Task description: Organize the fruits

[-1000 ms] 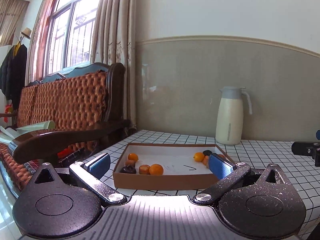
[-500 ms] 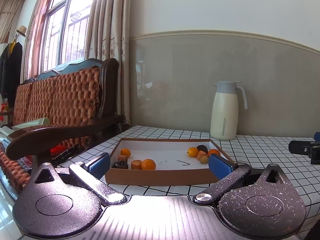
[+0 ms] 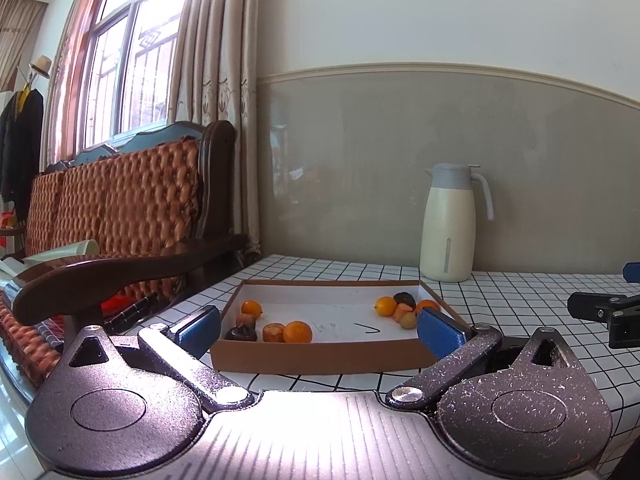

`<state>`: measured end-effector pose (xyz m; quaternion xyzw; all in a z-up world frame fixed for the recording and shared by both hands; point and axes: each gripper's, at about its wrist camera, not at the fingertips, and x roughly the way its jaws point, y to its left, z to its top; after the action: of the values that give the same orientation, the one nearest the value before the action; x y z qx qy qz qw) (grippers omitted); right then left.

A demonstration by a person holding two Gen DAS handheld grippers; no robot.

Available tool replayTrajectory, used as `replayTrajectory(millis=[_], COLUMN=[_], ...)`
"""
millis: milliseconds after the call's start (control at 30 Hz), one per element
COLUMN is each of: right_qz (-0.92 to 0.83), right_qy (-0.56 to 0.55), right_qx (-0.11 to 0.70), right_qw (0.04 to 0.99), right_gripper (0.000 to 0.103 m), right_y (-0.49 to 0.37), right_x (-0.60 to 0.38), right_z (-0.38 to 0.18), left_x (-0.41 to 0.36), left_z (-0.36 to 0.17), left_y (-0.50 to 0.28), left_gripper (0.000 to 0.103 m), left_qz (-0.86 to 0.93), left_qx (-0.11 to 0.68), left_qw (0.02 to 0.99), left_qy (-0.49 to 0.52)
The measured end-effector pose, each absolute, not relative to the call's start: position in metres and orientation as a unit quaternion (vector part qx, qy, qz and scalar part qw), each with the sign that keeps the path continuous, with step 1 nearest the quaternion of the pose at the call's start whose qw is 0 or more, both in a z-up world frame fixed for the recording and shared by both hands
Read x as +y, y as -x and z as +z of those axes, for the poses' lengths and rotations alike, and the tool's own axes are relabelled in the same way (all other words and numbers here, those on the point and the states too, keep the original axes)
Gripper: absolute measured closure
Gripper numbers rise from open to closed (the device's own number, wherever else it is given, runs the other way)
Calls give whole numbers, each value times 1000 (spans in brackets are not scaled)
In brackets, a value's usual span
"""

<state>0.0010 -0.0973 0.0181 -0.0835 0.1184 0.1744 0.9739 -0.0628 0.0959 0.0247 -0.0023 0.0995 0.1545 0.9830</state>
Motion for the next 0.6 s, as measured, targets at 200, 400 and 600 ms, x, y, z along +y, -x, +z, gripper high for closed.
replayTrajectory(millis=[200,400,600], right_qz=[174,173,171], right_qy=[85,91,90], right_qx=[119,117,119], right_qw=[974,974,974], right_gripper=[6,6,6], right_y=[-2,0,0], right_x=[-98,-94,-94], right_z=[18,18,18], left_x=[96,96,97], left_z=[25,25,25], left_y=[63,65,65], left_gripper=[0,0,0], left_qz=[156,156,155], left_qx=[97,95,93], left_qw=[983,983,983], left_qy=[2,2,3])
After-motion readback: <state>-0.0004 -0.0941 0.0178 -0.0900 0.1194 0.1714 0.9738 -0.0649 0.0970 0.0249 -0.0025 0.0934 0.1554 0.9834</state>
